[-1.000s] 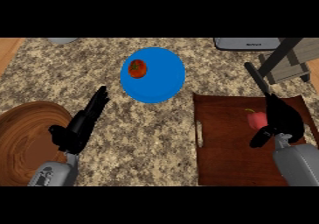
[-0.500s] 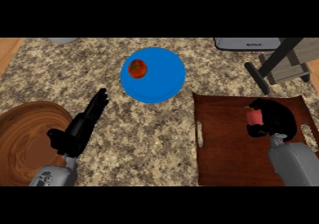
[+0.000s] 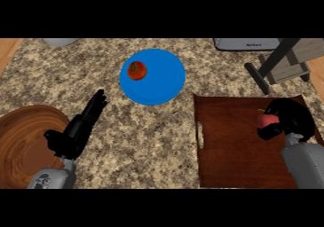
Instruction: Pick the bell pepper from the tray and place it in the tiered basket
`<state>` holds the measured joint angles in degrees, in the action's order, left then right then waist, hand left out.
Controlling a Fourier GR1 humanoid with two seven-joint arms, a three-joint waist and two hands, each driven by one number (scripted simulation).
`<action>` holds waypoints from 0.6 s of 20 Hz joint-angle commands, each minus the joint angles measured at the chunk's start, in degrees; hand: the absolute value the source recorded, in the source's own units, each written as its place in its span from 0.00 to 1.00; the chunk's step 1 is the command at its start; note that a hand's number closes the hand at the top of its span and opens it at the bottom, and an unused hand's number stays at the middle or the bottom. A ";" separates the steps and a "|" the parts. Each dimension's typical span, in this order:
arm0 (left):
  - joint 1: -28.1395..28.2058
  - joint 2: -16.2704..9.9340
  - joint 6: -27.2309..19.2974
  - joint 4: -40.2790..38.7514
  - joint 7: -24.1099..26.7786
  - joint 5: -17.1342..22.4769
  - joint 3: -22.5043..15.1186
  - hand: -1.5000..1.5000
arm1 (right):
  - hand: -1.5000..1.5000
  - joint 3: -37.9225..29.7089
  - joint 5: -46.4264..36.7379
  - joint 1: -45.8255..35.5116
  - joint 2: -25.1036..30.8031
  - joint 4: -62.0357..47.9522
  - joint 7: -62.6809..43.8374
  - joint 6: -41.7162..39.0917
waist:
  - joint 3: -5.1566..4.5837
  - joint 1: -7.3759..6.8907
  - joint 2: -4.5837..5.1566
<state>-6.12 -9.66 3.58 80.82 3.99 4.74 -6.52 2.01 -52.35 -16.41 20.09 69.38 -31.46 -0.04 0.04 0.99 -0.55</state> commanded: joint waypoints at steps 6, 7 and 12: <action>3.97 -1.77 -1.91 -0.01 -0.13 0.09 3.06 0.50 | 1.00 -19.23 6.02 8.27 11.93 10.95 -24.81 -10.56 | -0.53 4.97 -1.08; 3.53 -2.42 -0.77 0.63 -0.97 0.98 3.36 0.50 | 1.00 -21.96 7.62 8.62 13.57 13.67 -26.24 -11.81 | -0.40 3.96 -0.79; 4.54 -2.69 0.56 0.54 0.34 1.31 3.14 0.50 | 1.00 -28.80 11.46 8.79 15.37 32.27 -33.38 -15.31 | -0.35 3.26 -0.84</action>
<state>-3.01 -10.33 2.40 81.71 4.08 4.98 -4.87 -20.66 -44.25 -8.03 33.91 90.73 -57.40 -12.74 -0.23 4.84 -1.52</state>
